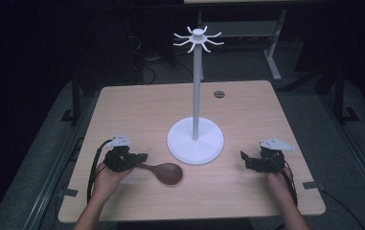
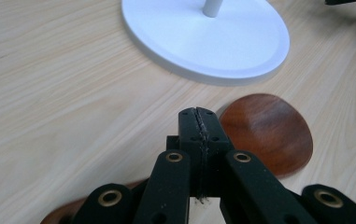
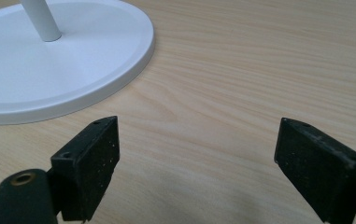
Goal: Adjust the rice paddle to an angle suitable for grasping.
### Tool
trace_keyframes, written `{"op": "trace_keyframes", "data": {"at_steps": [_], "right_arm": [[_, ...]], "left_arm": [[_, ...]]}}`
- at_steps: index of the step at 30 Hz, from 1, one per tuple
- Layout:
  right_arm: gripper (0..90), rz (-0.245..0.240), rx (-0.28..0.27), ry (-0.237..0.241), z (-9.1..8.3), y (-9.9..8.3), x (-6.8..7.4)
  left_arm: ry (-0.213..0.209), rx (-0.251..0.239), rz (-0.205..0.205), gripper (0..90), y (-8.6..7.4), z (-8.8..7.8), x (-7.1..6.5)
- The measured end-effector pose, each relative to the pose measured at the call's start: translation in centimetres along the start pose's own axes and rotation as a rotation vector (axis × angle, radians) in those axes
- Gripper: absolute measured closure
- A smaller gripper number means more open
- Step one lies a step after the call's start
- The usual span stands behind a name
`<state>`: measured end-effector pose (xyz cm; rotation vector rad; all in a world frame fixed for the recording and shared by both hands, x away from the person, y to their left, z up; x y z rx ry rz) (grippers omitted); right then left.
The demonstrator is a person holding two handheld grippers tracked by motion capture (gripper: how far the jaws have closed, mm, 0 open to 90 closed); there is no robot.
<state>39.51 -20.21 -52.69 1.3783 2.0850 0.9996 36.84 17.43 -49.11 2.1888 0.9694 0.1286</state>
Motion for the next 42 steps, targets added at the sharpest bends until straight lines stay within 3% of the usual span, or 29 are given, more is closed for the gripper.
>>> {"op": "trace_keyframes", "data": {"at_steps": [7,13,23,25,33,34,42], "right_arm": [[13.6,-0.007,0.001,-0.002,0.0,0.0,0.0],[13.7,-0.015,0.0,-0.001,0.0,0.0,0.0],[13.6,-0.022,0.0,0.002,-0.1,0.1,0.3],[13.6,-0.027,0.0,0.003,-0.1,0.0,0.3],[13.7,-0.019,-0.002,0.001,-0.1,0.1,0.2],[13.7,-0.018,-0.003,0.0,-0.1,0.1,0.2],[13.7,-0.023,-0.002,-0.001,-0.2,0.1,0.1]], "left_arm": [[-0.016,0.003,0.006,89.6,1.2,2.0,-0.9],[-0.039,0.015,0.022,89.6,2.4,4.5,-2.4],[-0.014,0.092,0.07,89.6,2.1,7.7,-3.6],[-0.02,0.095,0.061,89.6,2.0,8.0,-3.9],[-0.042,0.114,0.078,89.6,1.6,7.8,-4.4],[-0.055,0.118,0.066,89.6,1.3,7.6,-4.8],[-0.074,0.145,0.091,89.6,0.0,6.6,-5.7]]}}
Point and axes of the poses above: each handheld gripper's, and its own axes: z roughly forward along the jaws, y roughly out of its top, x roughly to its left, the point moved 10 cm from there along z, roughly forward along the jaws, and after that the axes turned 7 degrees about x, right-handed, at the moved point
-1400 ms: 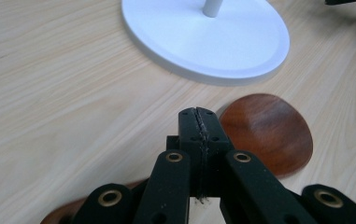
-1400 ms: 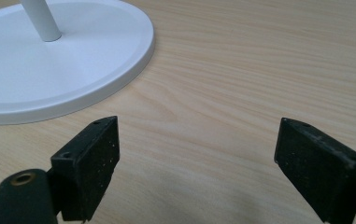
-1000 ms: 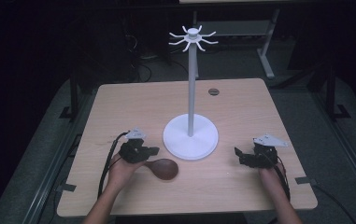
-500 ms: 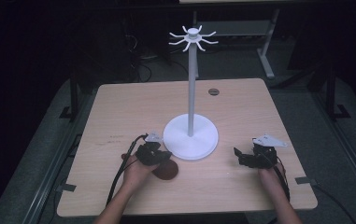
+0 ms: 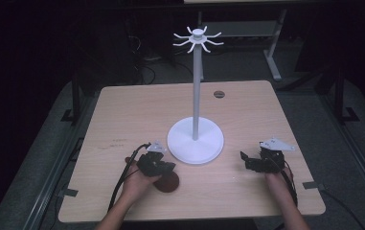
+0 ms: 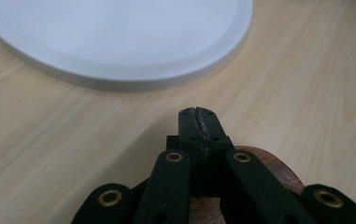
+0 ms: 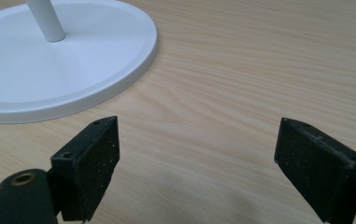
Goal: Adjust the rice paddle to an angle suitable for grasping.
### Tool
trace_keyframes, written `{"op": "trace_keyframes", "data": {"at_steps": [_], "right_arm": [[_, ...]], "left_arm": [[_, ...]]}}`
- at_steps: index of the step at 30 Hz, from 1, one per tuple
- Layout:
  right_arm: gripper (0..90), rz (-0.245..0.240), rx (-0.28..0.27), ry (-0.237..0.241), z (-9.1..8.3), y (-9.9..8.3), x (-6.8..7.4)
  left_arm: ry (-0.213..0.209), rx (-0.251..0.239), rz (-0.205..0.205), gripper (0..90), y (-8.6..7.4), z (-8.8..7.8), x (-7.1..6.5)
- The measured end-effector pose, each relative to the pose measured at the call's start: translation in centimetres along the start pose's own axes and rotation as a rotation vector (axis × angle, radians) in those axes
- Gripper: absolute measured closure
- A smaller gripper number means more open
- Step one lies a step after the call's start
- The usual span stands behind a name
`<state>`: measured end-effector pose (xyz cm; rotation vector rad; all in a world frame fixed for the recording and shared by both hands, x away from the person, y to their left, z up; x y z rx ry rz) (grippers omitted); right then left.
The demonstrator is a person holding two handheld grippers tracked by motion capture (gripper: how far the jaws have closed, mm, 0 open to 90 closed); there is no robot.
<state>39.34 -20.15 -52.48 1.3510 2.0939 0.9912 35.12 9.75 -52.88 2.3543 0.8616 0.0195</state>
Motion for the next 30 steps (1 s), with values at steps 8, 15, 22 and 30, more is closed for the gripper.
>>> {"op": "trace_keyframes", "data": {"at_steps": [8,15,22,30], "right_arm": [[13.6,0.005,0.001,-0.006,0.0,0.0,-0.1],[13.7,0.001,0.004,-0.006,0.0,-0.1,-0.1],[13.6,0.003,0.006,-0.006,0.0,-0.1,-0.1],[13.6,-0.004,0.0,-0.001,0.1,0.0,0.0]], "left_arm": [[-0.02,0.018,-0.021,89.6,-2.4,-1.2,-0.5],[-0.011,0.021,-0.028,89.6,-4.1,-2.3,-0.8],[0.02,-0.004,-0.025,89.6,-3.7,-3.7,-0.3],[0.131,-0.065,-0.077,89.6,-4.2,-7.1,3.6]]}}
Point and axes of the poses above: each handheld gripper's, and its own axes: z roughly forward along the jaws, y roughly out of its top, x roughly to its left, the point moved 10 cm from there along z, roughly forward along the jaws, and after that the axes turned 7 degrees about x, right-handed, at the moved point
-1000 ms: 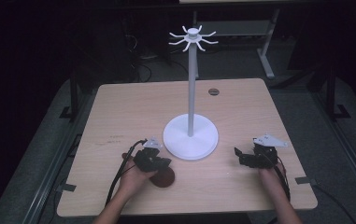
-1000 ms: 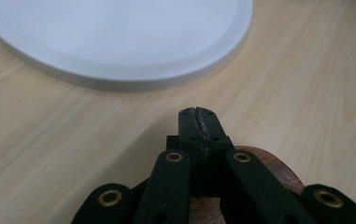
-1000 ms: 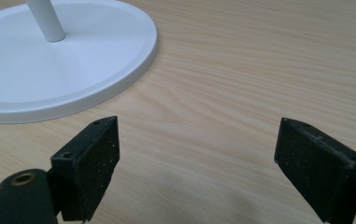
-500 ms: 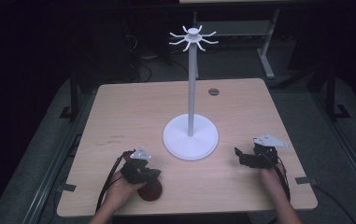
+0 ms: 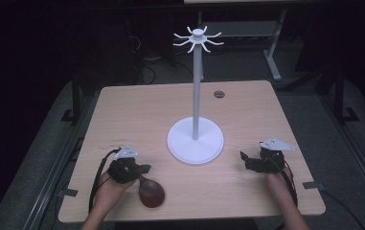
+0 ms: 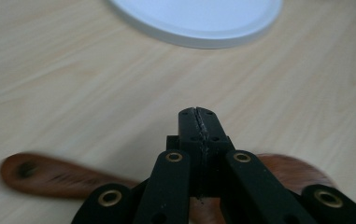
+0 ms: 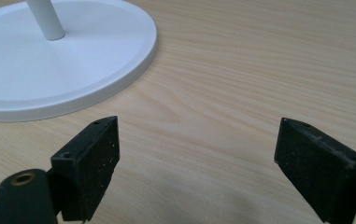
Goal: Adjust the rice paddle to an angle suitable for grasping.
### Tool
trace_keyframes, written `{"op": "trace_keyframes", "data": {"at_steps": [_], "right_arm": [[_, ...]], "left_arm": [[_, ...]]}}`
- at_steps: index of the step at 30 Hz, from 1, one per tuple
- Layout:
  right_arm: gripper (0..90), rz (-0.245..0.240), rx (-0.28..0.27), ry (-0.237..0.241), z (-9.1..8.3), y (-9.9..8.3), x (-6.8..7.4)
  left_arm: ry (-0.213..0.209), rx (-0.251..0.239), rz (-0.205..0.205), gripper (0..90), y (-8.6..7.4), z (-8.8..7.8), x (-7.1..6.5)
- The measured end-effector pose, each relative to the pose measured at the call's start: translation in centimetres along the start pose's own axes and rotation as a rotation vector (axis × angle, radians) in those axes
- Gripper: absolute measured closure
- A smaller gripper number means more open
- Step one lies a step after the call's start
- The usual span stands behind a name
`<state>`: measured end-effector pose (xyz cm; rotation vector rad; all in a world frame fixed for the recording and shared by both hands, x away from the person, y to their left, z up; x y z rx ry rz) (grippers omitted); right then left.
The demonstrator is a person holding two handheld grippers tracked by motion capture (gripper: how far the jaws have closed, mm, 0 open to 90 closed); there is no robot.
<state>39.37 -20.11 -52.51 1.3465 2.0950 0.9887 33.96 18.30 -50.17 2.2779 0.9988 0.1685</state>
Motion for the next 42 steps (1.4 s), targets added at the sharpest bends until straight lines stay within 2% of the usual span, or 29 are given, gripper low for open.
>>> {"op": "trace_keyframes", "data": {"at_steps": [5,7,12,17,18,23,29,30,31,40,41,42], "right_arm": [[13.7,-0.002,0.002,-0.001,0.0,0.0,0.1],[13.6,-0.002,0.003,-0.001,0.0,0.0,0.1],[13.7,0.001,0.005,0.001,0.1,0.0,0.2],[13.7,-0.002,0.005,0.0,0.1,0.0,0.2],[13.6,-0.002,0.006,0.0,0.1,0.0,0.2],[13.6,-0.002,0.006,0.0,0.1,0.0,0.2],[13.6,-0.007,0.008,0.0,0.1,0.0,0.2],[13.6,-0.007,0.008,0.0,0.1,0.0,0.2],[13.6,-0.007,0.008,0.0,0.2,0.0,0.2],[13.6,-0.006,0.008,0.002,0.2,0.0,0.2],[13.7,-0.006,0.008,0.001,0.2,0.0,0.2],[13.6,-0.006,0.007,0.0,0.1,0.0,0.1]], "left_arm": [[0.059,-0.024,-0.085,89.6,-1.0,-1.4,3.6],[0.08,-0.016,-0.113,89.6,-1.6,-1.8,4.8],[0.099,0.006,-0.157,89.6,-2.7,-1.5,6.7],[0.099,0.039,-0.159,89.6,-3.0,-0.6,6.8],[0.104,0.055,-0.146,89.6,-3.0,-0.4,6.8],[0.101,0.059,-0.142,89.6,-2.7,0.0,6.6],[0.099,0.044,-0.136,89.6,-1.5,0.9,6.5],[0.092,0.048,-0.131,89.6,-1.4,1.1,6.6],[0.068,0.035,-0.147,89.6,-0.8,1.6,6.4],[0.041,0.023,-0.114,89.6,1.5,3.5,5.3],[0.045,0.031,-0.094,89.6,2.0,4.0,4.9],[0.043,0.03,-0.091,89.6,2.4,4.2,4.7]]}}
Point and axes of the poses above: each handheld gripper's, and its own axes: z roughly forward along the jaws, y roughly out of its top, x roughly to its left, the point moved 10 cm from there along z, roughly forward along the jaws, and after that the axes turned 7 degrees about x, right-handed, at the moved point
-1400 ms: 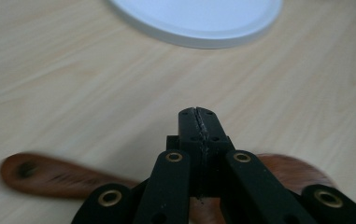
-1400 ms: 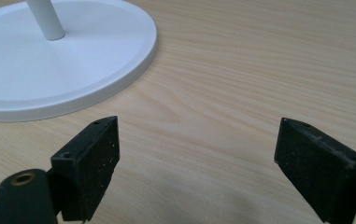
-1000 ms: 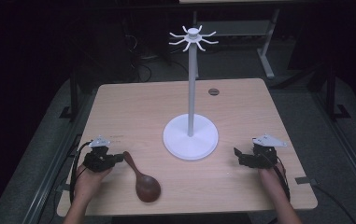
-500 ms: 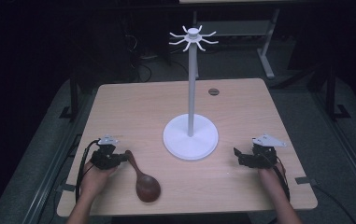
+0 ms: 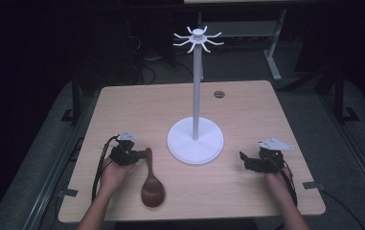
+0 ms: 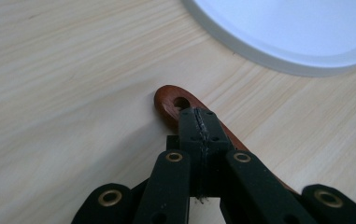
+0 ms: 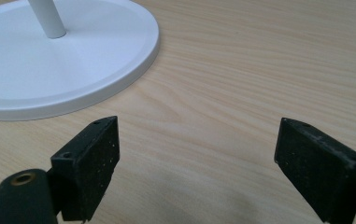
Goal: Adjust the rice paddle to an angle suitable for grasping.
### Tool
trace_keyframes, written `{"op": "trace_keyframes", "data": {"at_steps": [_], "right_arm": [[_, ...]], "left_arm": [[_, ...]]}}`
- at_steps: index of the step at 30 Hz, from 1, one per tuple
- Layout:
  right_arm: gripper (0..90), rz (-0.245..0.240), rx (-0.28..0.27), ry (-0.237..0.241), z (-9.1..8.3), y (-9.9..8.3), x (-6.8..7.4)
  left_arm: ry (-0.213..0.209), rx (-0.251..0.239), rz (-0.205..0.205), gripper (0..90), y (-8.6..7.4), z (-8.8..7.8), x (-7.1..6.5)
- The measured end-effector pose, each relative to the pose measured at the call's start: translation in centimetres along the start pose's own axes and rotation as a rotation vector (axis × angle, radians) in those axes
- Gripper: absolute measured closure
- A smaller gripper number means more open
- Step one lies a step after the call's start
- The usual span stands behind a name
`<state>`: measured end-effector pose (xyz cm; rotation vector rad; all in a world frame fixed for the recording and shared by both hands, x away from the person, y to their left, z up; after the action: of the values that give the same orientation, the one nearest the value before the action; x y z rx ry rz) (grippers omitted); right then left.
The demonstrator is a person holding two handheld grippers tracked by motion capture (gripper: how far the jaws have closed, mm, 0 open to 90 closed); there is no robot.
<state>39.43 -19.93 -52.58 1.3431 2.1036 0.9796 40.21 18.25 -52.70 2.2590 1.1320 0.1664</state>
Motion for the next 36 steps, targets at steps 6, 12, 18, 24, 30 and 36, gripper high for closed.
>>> {"op": "trace_keyframes", "data": {"at_steps": [6,12,18,24,30,36], "right_arm": [[13.6,0.002,0.0,-0.001,0.0,0.0,-0.1],[13.6,0.0,-0.002,0.0,-0.1,0.0,-0.1],[13.7,0.001,-0.001,0.0,-0.1,0.0,-0.1],[13.6,0.003,-0.004,-0.002,-0.1,0.0,-0.2],[13.7,0.003,-0.001,-0.001,-0.1,0.0,-0.1],[13.6,0.003,-0.002,-0.003,-0.1,0.0,-0.2]], "left_arm": [[-0.019,-0.007,0.04,89.6,1.4,1.4,-1.6],[-0.051,-0.005,0.062,89.6,1.5,0.9,-3.5],[-0.126,0.007,0.13,89.6,0.3,-0.2,-7.8],[-0.183,0.047,0.16,89.6,-2.2,-0.7,-11.1],[-0.21,0.076,0.172,89.6,-4.2,-1.0,-13.0],[-0.182,0.095,0.201,89.6,-4.7,-1.3,-13.0]]}}
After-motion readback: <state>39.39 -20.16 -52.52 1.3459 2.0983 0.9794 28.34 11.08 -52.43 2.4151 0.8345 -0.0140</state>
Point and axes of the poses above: each handheld gripper's, and its own axes: z roughly forward along the jaws, y roughly out of its top, x roughly to its left, the point moved 10 cm from there along z, roughly forward along the jaws, and after that the axes turned 7 degrees about x, right-handed, at the moved point
